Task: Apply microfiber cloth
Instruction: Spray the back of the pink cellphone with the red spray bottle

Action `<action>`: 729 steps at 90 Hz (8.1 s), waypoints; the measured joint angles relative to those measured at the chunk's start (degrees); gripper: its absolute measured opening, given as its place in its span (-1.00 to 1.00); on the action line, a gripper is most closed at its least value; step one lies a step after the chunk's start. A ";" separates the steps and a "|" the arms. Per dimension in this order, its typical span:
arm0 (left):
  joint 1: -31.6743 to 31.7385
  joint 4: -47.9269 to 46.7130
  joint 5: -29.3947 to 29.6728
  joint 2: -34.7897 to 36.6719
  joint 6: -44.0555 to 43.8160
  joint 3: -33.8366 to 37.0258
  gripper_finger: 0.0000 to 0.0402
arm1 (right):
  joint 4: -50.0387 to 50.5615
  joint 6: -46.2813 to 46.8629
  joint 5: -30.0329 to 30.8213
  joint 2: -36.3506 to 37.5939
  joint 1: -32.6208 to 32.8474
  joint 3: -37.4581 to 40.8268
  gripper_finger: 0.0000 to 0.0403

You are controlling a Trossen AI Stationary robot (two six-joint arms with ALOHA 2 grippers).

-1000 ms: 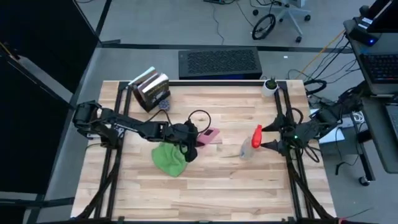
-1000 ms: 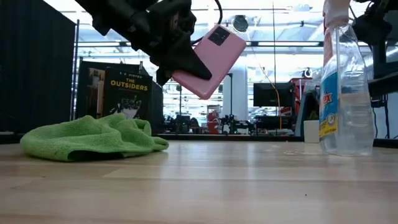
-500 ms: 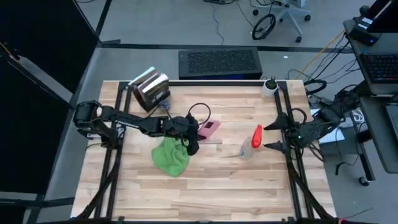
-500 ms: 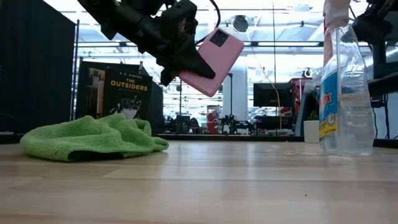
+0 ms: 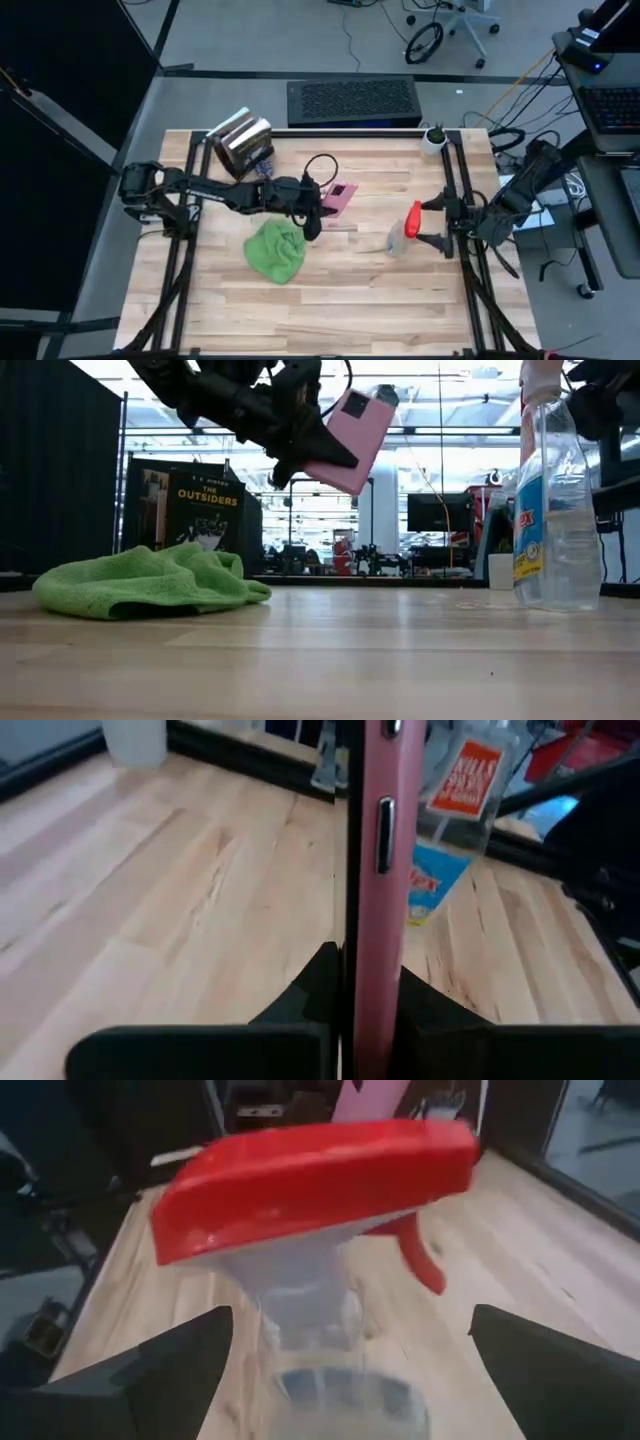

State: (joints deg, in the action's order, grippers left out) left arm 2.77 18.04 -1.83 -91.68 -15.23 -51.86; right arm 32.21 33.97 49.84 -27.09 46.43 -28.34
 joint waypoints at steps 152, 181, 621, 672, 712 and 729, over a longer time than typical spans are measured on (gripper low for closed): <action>7.74 3.86 -19.90 -41.24 18.92 -53.57 -0.95 | -14.04 -11.68 7.75 -7.48 0.01 0.65 0.95; 8.04 3.98 -22.43 -43.91 19.15 -57.55 -0.95 | -13.99 -12.41 6.78 -7.48 0.01 0.61 0.93; -3.91 -40.22 -21.44 -23.58 -2.28 -25.73 -0.95 | 10.43 2.89 -6.38 -5.44 0.29 -16.17 0.50; -4.02 -40.69 -22.14 -27.88 -1.99 -25.90 -0.61 | 10.62 3.33 -6.42 -5.60 0.29 -16.17 0.50; -1.64 -40.84 -24.09 -28.00 -0.92 -25.86 -0.18 | 11.50 3.33 -6.42 -5.62 0.28 -16.15 0.50; 0.12 -42.14 -22.34 -27.35 -0.84 -26.12 -0.12 | 11.50 3.33 -6.40 -5.62 0.28 -16.13 0.50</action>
State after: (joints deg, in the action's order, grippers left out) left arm 2.89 -24.10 -24.17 -119.02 -16.07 -77.97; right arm 43.70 37.30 43.44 -32.71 46.71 -44.47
